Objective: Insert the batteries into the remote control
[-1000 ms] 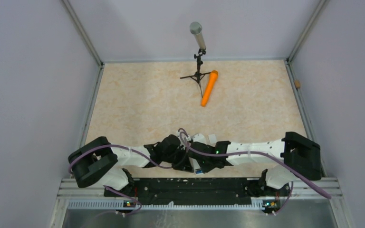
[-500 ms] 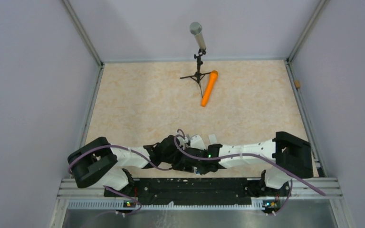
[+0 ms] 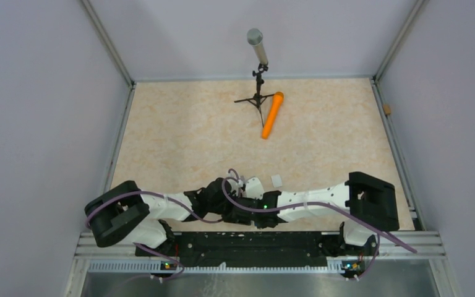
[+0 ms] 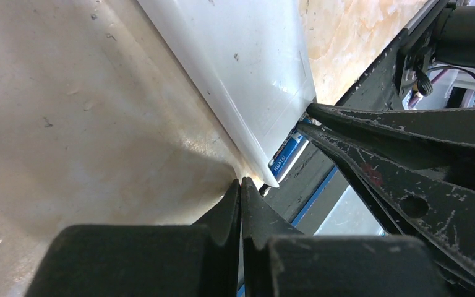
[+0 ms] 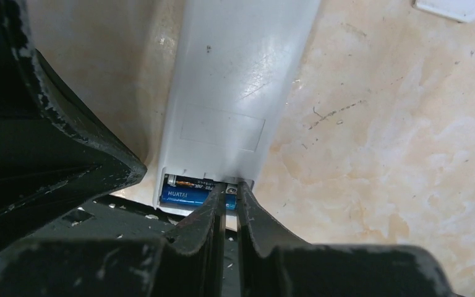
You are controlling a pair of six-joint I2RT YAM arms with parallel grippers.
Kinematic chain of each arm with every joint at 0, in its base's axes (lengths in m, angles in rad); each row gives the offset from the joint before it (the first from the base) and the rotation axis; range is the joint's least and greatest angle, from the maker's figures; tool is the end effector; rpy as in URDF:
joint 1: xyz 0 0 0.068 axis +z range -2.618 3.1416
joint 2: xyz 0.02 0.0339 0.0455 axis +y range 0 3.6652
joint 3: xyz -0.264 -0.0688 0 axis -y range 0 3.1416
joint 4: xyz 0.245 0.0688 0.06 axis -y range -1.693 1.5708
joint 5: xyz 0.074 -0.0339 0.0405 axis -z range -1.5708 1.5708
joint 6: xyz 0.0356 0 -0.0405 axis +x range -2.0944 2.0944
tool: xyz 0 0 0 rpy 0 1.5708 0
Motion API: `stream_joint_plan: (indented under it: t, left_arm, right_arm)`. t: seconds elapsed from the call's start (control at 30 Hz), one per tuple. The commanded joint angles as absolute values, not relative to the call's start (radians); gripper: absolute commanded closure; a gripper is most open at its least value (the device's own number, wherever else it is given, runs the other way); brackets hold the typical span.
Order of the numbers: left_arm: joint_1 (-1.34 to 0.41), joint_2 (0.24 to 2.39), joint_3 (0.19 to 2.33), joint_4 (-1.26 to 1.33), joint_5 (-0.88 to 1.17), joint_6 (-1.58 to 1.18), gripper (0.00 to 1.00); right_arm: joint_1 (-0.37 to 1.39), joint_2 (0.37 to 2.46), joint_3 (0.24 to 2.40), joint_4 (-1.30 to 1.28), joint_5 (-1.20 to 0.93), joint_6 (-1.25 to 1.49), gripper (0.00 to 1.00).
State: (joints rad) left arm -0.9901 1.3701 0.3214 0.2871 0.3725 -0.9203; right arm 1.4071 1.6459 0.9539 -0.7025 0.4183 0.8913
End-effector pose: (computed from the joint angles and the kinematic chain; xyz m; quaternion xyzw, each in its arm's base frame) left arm 0.1094 -0.1903 0.1158 0.1044 0.9003 -0.4141 0.0844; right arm 0.0608 0.2792 0.1617 -0.2308 0.9468 -0.0061 0.2240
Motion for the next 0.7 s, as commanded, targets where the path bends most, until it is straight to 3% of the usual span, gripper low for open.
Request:
stream_joint_plan:
  t: [0.0,0.3,0.67]
  left_arm:
    - [-0.999,1.371,0.277,0.234,0.327,-0.874,1.00]
    - [-0.999,1.345,0.261,0.224,0.325,-0.864,1.00]
    - [-0.998,1.343,0.284,0.185,0.313,-0.847,1.00]
  right_arm:
    - [1.420,1.804,0.887,-0.502,0.348,0.986,0.92]
    - [1.434,1.784,0.940,-0.587,0.403,1.025,0.93]
    - [1.428,1.642,1.037,-0.744,0.519,0.982,0.86]
